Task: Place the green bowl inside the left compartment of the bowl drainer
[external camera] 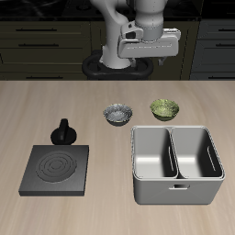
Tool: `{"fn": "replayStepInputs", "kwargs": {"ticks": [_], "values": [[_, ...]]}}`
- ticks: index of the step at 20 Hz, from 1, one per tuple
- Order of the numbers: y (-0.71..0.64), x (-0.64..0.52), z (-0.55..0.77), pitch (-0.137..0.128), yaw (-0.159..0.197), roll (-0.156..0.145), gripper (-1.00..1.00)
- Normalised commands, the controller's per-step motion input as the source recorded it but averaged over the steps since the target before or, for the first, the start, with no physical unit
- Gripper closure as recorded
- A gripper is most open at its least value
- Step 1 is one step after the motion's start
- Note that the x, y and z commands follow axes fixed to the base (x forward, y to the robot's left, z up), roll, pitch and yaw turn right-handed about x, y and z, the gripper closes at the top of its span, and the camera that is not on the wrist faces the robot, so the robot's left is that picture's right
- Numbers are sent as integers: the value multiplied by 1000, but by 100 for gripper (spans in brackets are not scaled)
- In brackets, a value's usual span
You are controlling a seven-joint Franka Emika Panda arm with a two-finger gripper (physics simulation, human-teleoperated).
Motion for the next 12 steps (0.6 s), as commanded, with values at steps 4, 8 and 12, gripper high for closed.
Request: {"fn": "replayStepInputs", "kwargs": {"ticks": [4, 8, 12], "values": [[471, 37, -96, 12, -1, 43, -100], [534, 7, -45, 10, 3, 55, -100], [150, 57, -25, -24, 22, -27, -100]]}}
